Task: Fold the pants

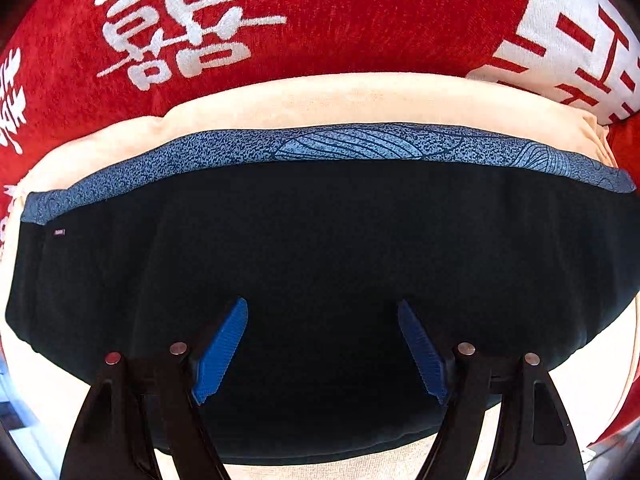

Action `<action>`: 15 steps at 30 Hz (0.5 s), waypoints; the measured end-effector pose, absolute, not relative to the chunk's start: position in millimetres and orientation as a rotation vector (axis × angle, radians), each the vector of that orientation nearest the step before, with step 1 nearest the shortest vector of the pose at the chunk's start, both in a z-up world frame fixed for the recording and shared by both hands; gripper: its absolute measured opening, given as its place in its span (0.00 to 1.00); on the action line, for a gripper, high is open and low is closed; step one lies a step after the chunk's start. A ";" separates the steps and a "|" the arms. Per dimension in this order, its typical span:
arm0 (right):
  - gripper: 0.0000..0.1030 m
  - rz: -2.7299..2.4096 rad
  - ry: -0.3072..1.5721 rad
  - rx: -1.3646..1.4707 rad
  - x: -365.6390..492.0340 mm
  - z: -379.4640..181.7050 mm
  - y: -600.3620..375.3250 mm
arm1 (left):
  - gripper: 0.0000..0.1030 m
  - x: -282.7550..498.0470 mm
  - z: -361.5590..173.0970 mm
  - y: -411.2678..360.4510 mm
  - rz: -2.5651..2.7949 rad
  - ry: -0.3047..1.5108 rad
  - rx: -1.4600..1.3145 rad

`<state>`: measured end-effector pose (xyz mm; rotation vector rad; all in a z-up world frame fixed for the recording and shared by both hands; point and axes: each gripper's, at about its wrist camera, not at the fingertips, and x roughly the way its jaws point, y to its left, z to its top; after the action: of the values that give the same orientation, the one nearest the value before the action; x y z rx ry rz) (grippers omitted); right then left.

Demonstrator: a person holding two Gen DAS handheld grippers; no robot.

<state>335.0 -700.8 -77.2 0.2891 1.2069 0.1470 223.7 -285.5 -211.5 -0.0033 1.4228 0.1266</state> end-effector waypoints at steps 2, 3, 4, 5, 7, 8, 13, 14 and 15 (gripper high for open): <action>0.70 0.110 1.231 0.364 312.9 -79.1 -707.1 | 0.77 224.5 -212.8 -287.0 0.127 1.427 0.009; 0.70 0.082 1.252 0.382 303.3 -83.3 -709.3 | 0.77 224.9 -212.8 -287.5 0.124 1.428 0.015; 0.70 0.039 1.281 0.406 289.6 -91.0 -711.8 | 0.76 225.0 -213.1 -287.4 0.121 1.428 0.018; 0.69 -0.003 1.311 0.427 276.6 -102.4 -714.8 | 0.76 224.9 -213.4 -287.3 0.119 1.426 0.019; 0.62 -0.078 1.372 0.438 263.6 -126.7 -719.8 | 0.77 224.1 -214.0 -286.7 0.114 1.421 0.018; 0.49 -0.110 1.390 0.468 261.1 -139.3 -724.9 | 0.77 223.5 -214.0 -286.1 0.109 1.417 0.017; 0.10 -0.097 1.358 0.534 269.3 -149.7 -731.8 | 0.77 220.7 -208.6 -288.3 0.090 1.431 0.030; 0.10 -0.068 1.336 0.473 269.5 -139.2 -726.3 | 0.77 218.2 -208.4 -289.2 0.083 1.433 0.041; 0.10 -0.058 1.334 0.439 268.3 -134.6 -723.4 | 0.77 214.6 -208.6 -290.1 0.079 1.433 0.045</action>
<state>268.3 -723.4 -134.6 0.4393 1.3335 -0.0578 214.6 -290.1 -208.6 0.0445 1.4335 0.0791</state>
